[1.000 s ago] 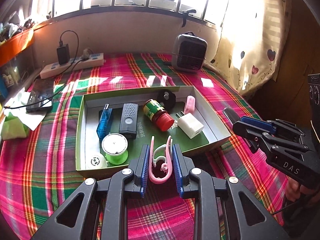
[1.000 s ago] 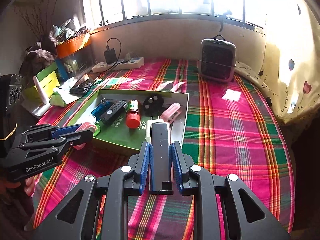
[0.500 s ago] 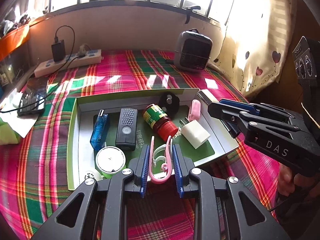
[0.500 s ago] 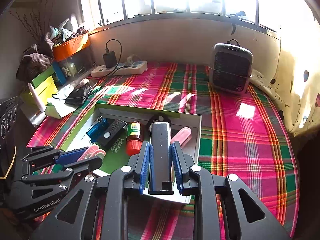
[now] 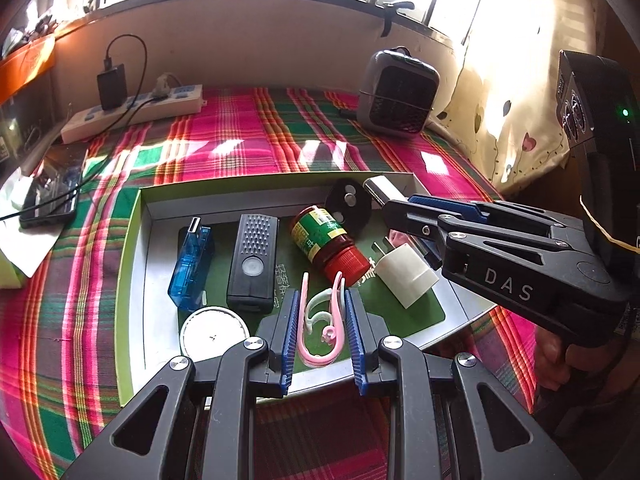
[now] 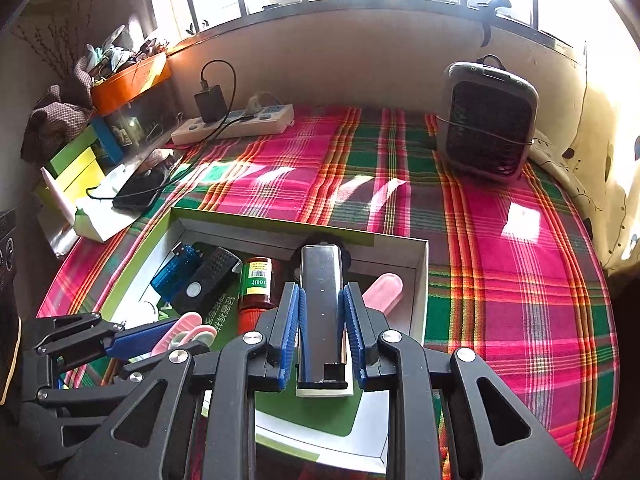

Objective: Organize rigid objects
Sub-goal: 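Carry pink ear-hook with left gripper while right gripper carries black device into box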

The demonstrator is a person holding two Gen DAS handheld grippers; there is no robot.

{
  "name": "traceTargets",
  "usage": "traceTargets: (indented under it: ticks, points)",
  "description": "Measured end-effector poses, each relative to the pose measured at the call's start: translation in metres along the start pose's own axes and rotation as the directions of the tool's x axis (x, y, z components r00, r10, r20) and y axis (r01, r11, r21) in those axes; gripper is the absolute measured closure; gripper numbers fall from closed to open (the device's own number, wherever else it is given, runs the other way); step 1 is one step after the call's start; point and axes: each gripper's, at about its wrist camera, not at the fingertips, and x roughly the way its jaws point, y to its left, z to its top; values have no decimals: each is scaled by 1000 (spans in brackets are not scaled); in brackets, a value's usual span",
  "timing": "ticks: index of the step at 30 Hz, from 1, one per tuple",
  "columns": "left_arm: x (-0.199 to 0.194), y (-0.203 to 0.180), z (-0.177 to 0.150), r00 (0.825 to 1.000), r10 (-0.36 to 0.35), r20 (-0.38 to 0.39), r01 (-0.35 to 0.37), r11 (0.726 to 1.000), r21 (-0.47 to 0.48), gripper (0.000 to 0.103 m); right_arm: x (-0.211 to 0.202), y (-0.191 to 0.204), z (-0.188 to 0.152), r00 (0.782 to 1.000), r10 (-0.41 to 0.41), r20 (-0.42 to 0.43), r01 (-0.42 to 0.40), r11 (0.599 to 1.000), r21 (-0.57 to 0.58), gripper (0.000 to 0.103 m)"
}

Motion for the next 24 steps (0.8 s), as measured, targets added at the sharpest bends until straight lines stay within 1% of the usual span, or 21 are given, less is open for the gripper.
traceTargets:
  ticks: [11, 16, 24]
  points:
    - [13, 1, 3, 1000, 4, -23, -4, 1000, -10, 81, 16, -4, 3, 1000, -12, -21, 12, 1000, -2, 79]
    - [19, 0, 3, 999, 5, -35, -5, 1000, -9, 81, 22, -2, 3, 999, -33, -25, 33, 999, -19, 79]
    - [22, -2, 3, 999, 12, -35, -12, 1000, 1, 81, 27, -2, 2, 999, -43, -24, 42, 999, -21, 79]
